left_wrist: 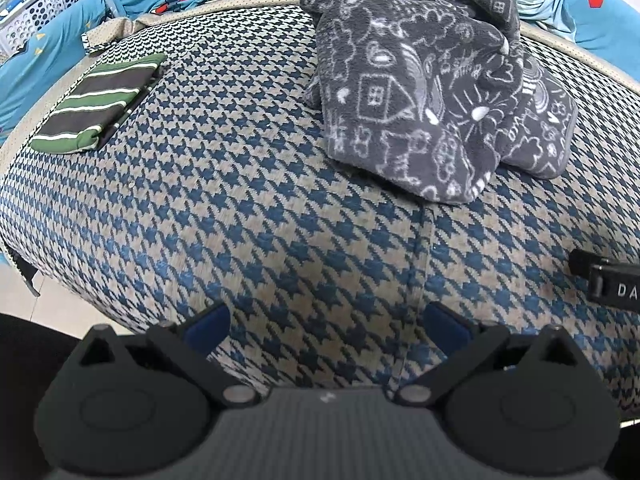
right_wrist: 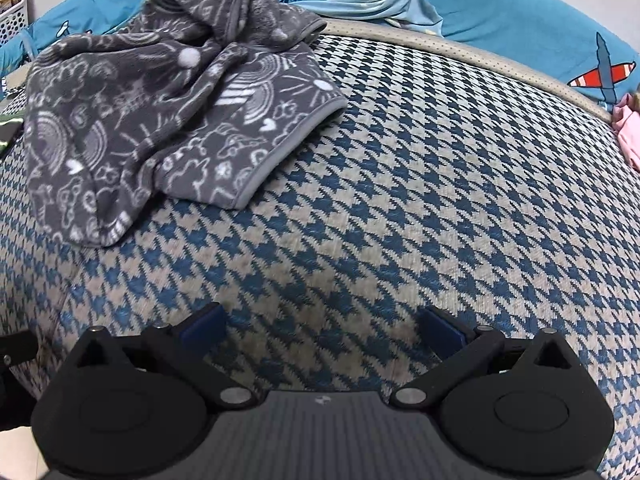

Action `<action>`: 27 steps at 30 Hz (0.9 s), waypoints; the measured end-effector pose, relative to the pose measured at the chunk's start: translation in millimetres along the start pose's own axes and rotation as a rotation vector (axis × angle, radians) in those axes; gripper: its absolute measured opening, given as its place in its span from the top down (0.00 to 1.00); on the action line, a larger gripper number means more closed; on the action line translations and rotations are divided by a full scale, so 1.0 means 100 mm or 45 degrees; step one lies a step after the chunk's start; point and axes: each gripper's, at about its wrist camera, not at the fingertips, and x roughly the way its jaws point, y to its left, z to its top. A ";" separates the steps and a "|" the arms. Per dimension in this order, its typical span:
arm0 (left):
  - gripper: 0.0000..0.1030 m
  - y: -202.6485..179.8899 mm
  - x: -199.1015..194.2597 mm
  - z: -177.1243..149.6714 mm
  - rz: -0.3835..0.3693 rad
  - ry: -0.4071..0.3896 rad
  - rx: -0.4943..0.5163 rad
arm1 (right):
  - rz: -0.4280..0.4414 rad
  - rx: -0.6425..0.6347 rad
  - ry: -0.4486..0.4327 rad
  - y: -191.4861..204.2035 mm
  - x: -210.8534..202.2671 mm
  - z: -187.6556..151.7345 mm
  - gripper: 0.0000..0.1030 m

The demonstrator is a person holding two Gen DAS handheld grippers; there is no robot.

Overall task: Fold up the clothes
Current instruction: 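Move both tools toward the grey fleece garment lying on the bed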

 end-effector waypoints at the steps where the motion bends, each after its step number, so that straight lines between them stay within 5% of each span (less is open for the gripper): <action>1: 0.00 0.00 0.00 0.00 0.001 0.000 0.001 | 0.000 -0.003 0.001 0.00 0.00 0.00 0.00; 27: 0.00 -0.17 0.00 -0.04 -0.008 -0.072 0.065 | -0.020 -0.009 -0.054 -0.11 0.20 0.00 0.00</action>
